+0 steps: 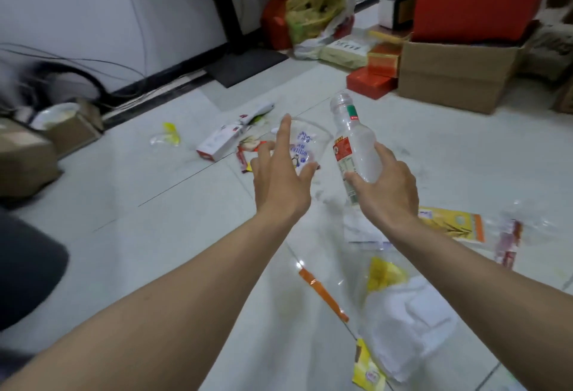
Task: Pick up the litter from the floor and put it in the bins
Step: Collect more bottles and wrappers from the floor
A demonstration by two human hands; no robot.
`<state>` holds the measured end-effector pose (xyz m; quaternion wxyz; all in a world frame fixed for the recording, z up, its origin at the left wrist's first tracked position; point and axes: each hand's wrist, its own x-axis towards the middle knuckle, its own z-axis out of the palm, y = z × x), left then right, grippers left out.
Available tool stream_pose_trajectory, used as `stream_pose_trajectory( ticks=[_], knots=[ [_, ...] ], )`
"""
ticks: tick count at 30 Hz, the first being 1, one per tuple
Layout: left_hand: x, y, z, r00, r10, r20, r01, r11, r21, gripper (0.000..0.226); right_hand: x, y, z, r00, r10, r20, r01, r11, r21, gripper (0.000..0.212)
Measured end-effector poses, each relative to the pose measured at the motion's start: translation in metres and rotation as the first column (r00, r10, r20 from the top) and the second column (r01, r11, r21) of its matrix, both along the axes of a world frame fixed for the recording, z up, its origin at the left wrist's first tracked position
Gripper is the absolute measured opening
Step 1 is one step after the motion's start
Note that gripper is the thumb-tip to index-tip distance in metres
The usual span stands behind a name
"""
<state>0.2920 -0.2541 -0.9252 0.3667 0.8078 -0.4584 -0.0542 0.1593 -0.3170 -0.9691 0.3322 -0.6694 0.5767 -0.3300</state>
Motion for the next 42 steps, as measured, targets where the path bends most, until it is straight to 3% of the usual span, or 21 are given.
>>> stream_pose_trajectory(
  ticks=[7,13,24,30,42],
  knots=[
    [0.025,0.032,0.017,0.998,0.024,0.052,-0.026,0.999,0.039,0.082,0.033,0.029,0.000,0.993,0.072,0.090,-0.078,0.995,0.068,0.069],
    [0.062,0.059,0.034,0.996,0.070,0.053,-0.070,0.998,-0.005,0.082,0.055,0.036,0.024,0.982,0.183,-0.037,-0.184,0.982,-0.039,0.064],
    [0.149,0.182,0.081,0.973,0.231,-0.013,-0.231,0.972,-0.031,0.084,0.142,0.115,0.074,0.917,0.398,-0.008,-0.396,0.912,-0.107,0.068],
    [0.192,0.249,0.090,0.930,0.361,-0.063,-0.366,0.923,-0.116,0.081,0.209,0.168,0.106,0.859,0.509,0.058,-0.492,0.851,-0.187,0.068],
    [0.249,0.380,0.120,0.803,0.596,0.027,-0.577,0.787,-0.218,0.080,0.306,0.262,0.159,0.715,0.676,0.181,-0.617,0.731,-0.292,0.067]
  ],
)
